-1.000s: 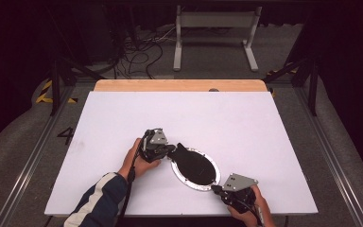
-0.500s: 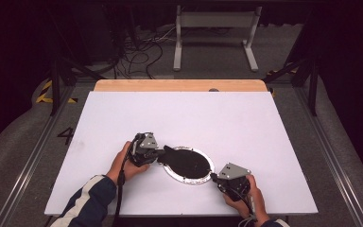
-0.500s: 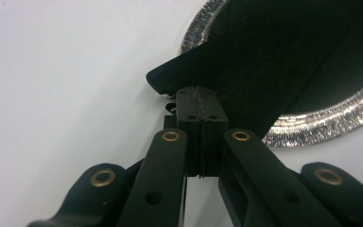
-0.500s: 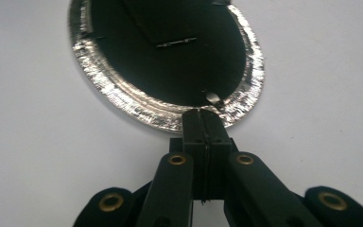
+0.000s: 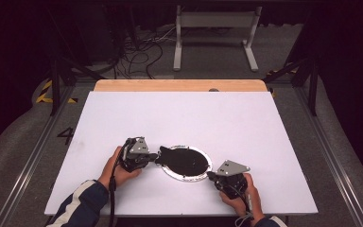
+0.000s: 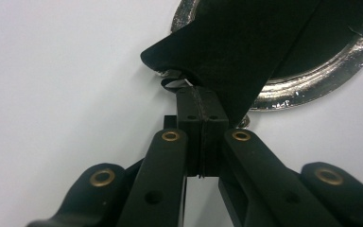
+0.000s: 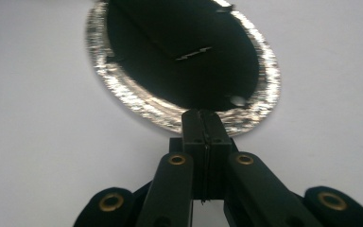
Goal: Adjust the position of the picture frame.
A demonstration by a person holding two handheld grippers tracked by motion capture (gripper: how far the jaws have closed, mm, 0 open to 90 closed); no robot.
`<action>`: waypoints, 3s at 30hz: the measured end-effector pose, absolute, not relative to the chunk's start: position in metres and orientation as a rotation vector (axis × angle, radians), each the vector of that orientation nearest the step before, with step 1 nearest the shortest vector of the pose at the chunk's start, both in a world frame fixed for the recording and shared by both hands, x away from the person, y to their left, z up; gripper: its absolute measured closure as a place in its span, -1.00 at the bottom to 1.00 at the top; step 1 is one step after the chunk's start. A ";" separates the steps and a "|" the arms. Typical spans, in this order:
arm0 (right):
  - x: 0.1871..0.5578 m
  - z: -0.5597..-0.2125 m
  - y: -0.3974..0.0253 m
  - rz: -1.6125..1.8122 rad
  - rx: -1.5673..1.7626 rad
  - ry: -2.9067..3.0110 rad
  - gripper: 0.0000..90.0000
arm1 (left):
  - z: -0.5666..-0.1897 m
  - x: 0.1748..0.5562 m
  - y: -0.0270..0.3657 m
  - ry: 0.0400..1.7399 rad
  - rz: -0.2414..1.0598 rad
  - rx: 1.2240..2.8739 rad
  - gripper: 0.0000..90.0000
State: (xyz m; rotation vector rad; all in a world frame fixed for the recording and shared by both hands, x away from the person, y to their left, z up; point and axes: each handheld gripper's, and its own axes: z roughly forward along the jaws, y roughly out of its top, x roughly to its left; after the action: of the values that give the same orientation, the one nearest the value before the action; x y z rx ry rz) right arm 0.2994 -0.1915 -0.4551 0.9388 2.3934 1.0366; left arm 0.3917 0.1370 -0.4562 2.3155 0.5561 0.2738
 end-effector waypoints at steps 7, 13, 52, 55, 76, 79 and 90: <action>0.297 -0.460 -0.181 1.034 0.962 2.406 1.00 | -0.460 0.391 0.136 0.539 0.255 2.337 1.00; 0.299 -0.460 -0.180 0.975 0.962 2.360 1.00 | -0.459 0.383 0.134 0.533 0.250 2.343 1.00; 0.307 -0.460 -0.191 0.985 0.959 2.369 1.00 | -0.460 0.369 0.126 0.461 0.237 2.363 1.00; 0.313 -0.461 -0.190 0.978 0.977 2.348 1.00 | -0.460 0.369 0.127 0.469 0.224 2.357 1.00; 0.358 -0.461 -0.192 0.954 1.029 2.282 1.00 | -0.463 0.350 0.101 0.326 0.175 2.341 1.00; 0.357 -0.461 -0.193 0.957 1.036 2.278 1.00 | -0.461 0.349 0.102 0.306 0.180 2.355 0.95; 0.347 -0.461 -0.194 0.979 1.018 2.311 1.00 | -0.438 0.349 0.140 0.390 0.224 2.219 0.89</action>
State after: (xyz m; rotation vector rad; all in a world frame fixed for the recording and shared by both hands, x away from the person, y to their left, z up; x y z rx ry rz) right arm 0.3474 -0.1944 -0.4610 1.0179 2.3111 0.9787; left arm 0.3486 0.1405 -0.4381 2.2193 0.3904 0.2235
